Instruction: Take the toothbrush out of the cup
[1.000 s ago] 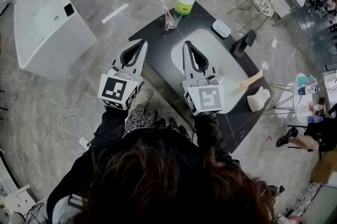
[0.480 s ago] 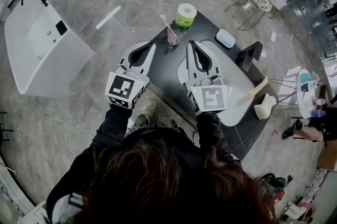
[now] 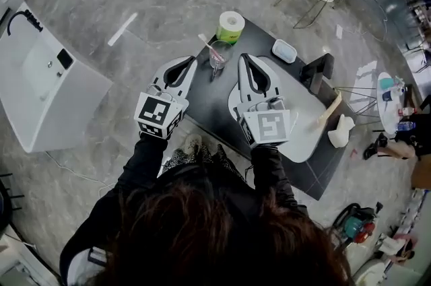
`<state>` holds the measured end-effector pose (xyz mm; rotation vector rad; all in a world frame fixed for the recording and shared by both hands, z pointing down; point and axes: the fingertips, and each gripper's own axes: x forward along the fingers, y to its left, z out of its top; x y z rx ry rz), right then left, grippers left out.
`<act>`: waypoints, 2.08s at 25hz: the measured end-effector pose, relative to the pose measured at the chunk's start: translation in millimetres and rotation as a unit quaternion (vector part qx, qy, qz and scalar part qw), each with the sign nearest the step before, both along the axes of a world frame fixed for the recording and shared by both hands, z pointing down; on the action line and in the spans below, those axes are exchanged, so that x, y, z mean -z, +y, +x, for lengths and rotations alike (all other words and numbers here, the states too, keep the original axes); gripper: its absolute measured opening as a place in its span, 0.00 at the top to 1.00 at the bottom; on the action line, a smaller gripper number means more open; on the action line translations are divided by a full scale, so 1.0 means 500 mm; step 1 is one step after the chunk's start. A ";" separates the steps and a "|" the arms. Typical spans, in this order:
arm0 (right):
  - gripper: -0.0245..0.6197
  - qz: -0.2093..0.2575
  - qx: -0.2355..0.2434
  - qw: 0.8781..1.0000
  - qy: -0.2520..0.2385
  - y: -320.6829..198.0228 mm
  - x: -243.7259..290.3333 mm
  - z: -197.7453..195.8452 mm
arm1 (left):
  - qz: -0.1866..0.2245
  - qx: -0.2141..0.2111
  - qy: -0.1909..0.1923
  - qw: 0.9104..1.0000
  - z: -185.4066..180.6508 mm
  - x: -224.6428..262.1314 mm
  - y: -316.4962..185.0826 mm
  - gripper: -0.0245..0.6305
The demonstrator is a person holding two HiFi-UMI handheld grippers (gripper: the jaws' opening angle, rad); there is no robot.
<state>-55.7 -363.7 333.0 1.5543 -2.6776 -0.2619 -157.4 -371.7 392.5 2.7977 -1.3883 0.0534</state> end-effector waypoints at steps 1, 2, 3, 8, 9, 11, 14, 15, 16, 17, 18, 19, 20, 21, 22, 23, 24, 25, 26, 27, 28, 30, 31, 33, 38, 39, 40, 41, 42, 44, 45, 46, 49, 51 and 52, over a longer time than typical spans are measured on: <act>0.96 0.000 -0.006 1.000 0.000 -0.006 -0.001 0.001 | -0.006 -0.012 0.000 1.000 0.004 -0.010 -0.007 0.95; 0.96 -0.001 -0.011 1.000 0.001 -0.011 -0.003 0.002 | -0.012 -0.026 0.000 1.000 0.009 -0.022 -0.014 0.95; 0.96 -0.002 -0.016 1.000 0.001 -0.015 -0.005 0.003 | -0.019 -0.039 0.002 0.999 0.014 -0.034 -0.019 0.95; 0.96 -0.008 -0.033 0.999 0.003 -0.028 -0.017 0.005 | -0.034 -0.062 -0.006 0.997 0.017 -0.080 -0.048 0.95; 0.96 -0.009 -0.033 0.999 0.004 -0.030 -0.020 0.005 | -0.038 -0.064 -0.007 0.997 0.019 -0.087 -0.053 0.95; 0.96 -0.014 -0.033 0.999 0.007 -0.037 -0.024 0.008 | -0.046 -0.067 -0.005 0.997 0.027 -0.098 -0.062 0.95; 0.95 -0.016 -0.029 0.999 0.010 -0.052 -0.028 0.009 | -0.065 -0.074 -0.007 0.995 0.042 -0.121 -0.080 0.94; 0.96 -0.017 -0.026 0.999 0.011 -0.056 -0.028 0.009 | -0.077 -0.077 -0.004 0.994 0.047 -0.132 -0.086 0.93; 0.96 -0.018 -0.023 0.999 0.012 -0.060 -0.027 0.009 | -0.092 -0.081 0.002 0.992 0.053 -0.143 -0.092 0.85; 0.96 -0.020 -0.020 1.000 0.012 -0.063 -0.026 0.009 | -0.109 -0.086 0.011 0.990 0.060 -0.153 -0.095 0.73; 0.96 -0.022 -0.017 1.000 0.012 -0.065 -0.025 0.010 | -0.123 -0.092 0.020 0.988 0.067 -0.161 -0.097 0.67; 0.95 -0.024 -0.016 1.000 0.012 -0.066 -0.026 0.012 | -0.132 -0.098 0.024 0.986 0.074 -0.168 -0.099 0.65; 0.96 -0.026 -0.016 0.999 0.012 -0.067 -0.028 0.015 | -0.138 -0.101 0.023 0.985 0.079 -0.175 -0.103 0.65; 0.96 -0.027 -0.018 0.999 0.013 -0.069 -0.029 0.019 | -0.143 -0.102 0.019 0.984 0.083 -0.184 -0.109 0.65; 0.96 -0.029 -0.023 0.999 0.015 -0.071 -0.027 0.023 | -0.148 -0.099 0.017 0.984 0.085 -0.193 -0.119 0.65; 0.95 -0.031 -0.029 0.999 0.017 -0.072 -0.024 0.028 | -0.153 -0.093 0.018 0.984 0.086 -0.202 -0.130 0.65; 0.96 -0.032 -0.031 0.999 0.017 -0.073 -0.027 0.034 | -0.157 -0.086 0.020 0.984 0.085 -0.208 -0.142 0.65; 0.96 -0.031 -0.030 0.999 0.015 -0.072 -0.034 0.041 | -0.160 -0.079 0.021 0.984 0.084 -0.212 -0.154 0.65; 0.96 -0.030 -0.029 0.999 0.013 -0.071 -0.040 0.048 | -0.162 -0.074 0.019 0.984 0.085 -0.217 -0.163 0.65; 0.96 -0.029 -0.030 0.999 0.015 -0.071 -0.040 0.055 | -0.164 -0.073 0.014 0.984 0.086 -0.221 -0.171 0.65; 0.96 -0.028 -0.032 0.999 0.019 -0.071 -0.038 0.060 | -0.167 -0.073 0.011 0.983 0.089 -0.226 -0.178 0.65; 0.96 -0.031 -0.040 0.998 0.026 -0.071 -0.033 0.070 | -0.169 -0.075 0.008 0.983 0.094 -0.232 -0.187 0.65; 0.96 -0.033 -0.045 0.998 0.027 -0.071 -0.032 0.076 | -0.170 -0.077 0.008 0.982 0.097 -0.233 -0.191 0.65; 0.96 -0.036 -0.050 0.998 0.029 -0.071 -0.033 0.086 | -0.170 -0.088 0.013 0.981 0.106 -0.236 -0.196 0.65; 0.96 -0.040 -0.055 0.997 0.031 -0.070 -0.043 0.106 | -0.172 -0.102 0.015 0.980 0.120 -0.255 -0.198 0.65; 0.96 -0.044 -0.059 0.997 0.029 -0.070 -0.048 0.111 | -0.169 -0.099 0.016 0.980 0.118 -0.255 -0.198 0.65; 0.95 -0.046 -0.061 0.997 0.027 -0.070 -0.051 0.116 | -0.166 -0.096 0.018 0.981 0.115 -0.254 -0.199 0.65; 0.96 -0.044 -0.060 0.997 0.028 -0.070 -0.050 0.117 | -0.163 -0.092 0.019 0.982 0.110 -0.252 -0.200 0.66; 0.96 -0.040 -0.057 0.997 0.031 -0.071 -0.048 0.116 | -0.160 -0.087 0.019 0.983 0.103 -0.251 -0.201 0.67; 0.95 -0.042 -0.058 0.997 0.032 -0.072 -0.047 0.116 | -0.153 -0.077 0.016 0.985 0.090 -0.247 -0.205 0.75; 0.96 -0.045 -0.061 0.997 0.032 -0.074 -0.049 0.117 | -0.150 -0.074 0.013 0.986 0.086 -0.245 -0.206 0.81; 0.96 -0.047 -0.061 0.997 0.031 -0.075 -0.051 0.118 | -0.147 -0.072 0.010 0.987 0.084 -0.243 -0.208 0.84; 0.96 -0.048 -0.056 0.997 0.032 -0.077 -0.057 0.115 | -0.138 -0.074 0.003 0.988 0.089 -0.238 -0.209 0.87; 0.96 -0.046 -0.050 0.997 0.031 -0.078 -0.060 0.110 | -0.133 -0.076 0.002 0.988 0.092 -0.232 -0.210 0.88; 0.95 -0.045 -0.049 0.997 0.031 -0.078 -0.063 0.109 | -0.131 -0.077 0.004 0.988 0.093 -0.229 -0.210 0.88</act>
